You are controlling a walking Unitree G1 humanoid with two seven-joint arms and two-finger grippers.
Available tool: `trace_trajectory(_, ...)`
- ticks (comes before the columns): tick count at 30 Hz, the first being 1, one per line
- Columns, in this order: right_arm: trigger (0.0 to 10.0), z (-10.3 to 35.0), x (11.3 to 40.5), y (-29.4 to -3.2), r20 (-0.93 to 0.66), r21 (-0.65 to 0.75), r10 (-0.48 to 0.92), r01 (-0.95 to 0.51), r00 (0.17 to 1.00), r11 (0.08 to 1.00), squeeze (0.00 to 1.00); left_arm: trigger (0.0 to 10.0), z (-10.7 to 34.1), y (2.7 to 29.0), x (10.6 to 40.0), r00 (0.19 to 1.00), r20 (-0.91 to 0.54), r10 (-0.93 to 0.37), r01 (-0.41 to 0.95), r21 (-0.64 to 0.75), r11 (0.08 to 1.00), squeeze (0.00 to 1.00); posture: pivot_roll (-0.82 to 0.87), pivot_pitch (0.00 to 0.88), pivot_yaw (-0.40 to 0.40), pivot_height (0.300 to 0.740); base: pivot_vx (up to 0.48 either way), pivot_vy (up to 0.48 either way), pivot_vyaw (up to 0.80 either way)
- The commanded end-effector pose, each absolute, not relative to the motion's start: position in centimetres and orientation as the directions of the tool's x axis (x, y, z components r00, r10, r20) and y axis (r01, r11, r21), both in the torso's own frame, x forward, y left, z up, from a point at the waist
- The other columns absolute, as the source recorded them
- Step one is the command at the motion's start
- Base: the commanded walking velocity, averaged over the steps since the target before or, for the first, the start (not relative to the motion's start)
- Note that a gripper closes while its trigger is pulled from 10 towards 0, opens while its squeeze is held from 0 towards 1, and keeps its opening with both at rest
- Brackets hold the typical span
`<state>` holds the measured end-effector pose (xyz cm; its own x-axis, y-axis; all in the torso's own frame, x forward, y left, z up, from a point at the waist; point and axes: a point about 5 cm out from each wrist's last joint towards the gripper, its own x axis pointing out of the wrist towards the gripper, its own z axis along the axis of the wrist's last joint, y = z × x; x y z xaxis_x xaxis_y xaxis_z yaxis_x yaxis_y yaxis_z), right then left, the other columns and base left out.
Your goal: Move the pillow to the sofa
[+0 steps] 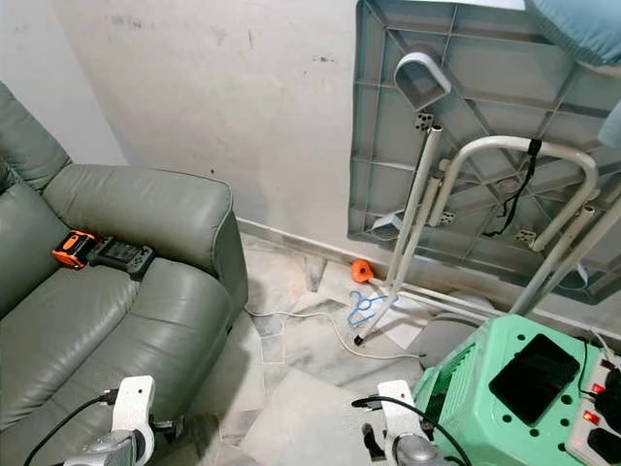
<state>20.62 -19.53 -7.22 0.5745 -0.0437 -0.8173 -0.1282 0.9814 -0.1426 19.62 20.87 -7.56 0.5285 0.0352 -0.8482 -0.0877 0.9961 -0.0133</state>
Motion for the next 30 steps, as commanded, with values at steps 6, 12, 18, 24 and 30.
trace_trajectory(6, 10.0, -7.2, 20.7, -19.3, -0.814, -0.155, -0.040, -0.151, 0.579, 0.976, 0.00, 10.0, -7.6, 21.1, 19.6, 0.520, -0.853, 0.040, -0.087, -0.006, 0.996, 0.00, 0.07, 0.000, 0.055, 0.740, 0.000, 0.000, 0.00)
trace_trajectory(12, 10.0, -7.2, 20.7, -19.2, -0.823, -0.194, -0.028, -0.235, 0.567, 0.953, 0.00, 10.0, -7.6, 21.1, 19.6, 0.520, -0.853, 0.039, -0.087, -0.007, 0.996, 0.00, 0.07, 0.000, 0.056, 0.740, 0.000, 0.000, 0.00)
trace_trajectory(18, 10.0, -7.1, 21.2, -18.2, -0.827, -0.195, -0.001, -0.285, 0.562, 0.939, 0.00, 10.0, -7.5, 21.0, 19.7, 0.522, -0.852, 0.040, -0.092, -0.009, 0.996, 0.00, 0.07, 0.000, 0.051, 0.740, 0.000, 0.000, 0.80)
trace_trajectory(24, 10.0, -7.1, 21.1, -18.3, -0.830, -0.201, 0.000, -0.299, 0.558, 0.933, 0.00, 10.0, -7.5, 20.9, 19.7, 0.521, -0.853, 0.040, -0.091, -0.009, 0.996, 0.00, 0.07, 0.000, 0.051, 0.740, 0.000, 0.000, 0.80)
trace_trajectory(30, 10.0, -7.1, 21.1, -18.4, -0.832, -0.211, 0.005, -0.324, 0.555, 0.922, 0.00, 10.0, -7.5, 20.9, 19.7, 0.522, -0.852, 0.041, -0.093, -0.010, 0.996, 0.00, 0.07, 0.000, 0.048, 0.740, 0.000, 0.000, 0.80)
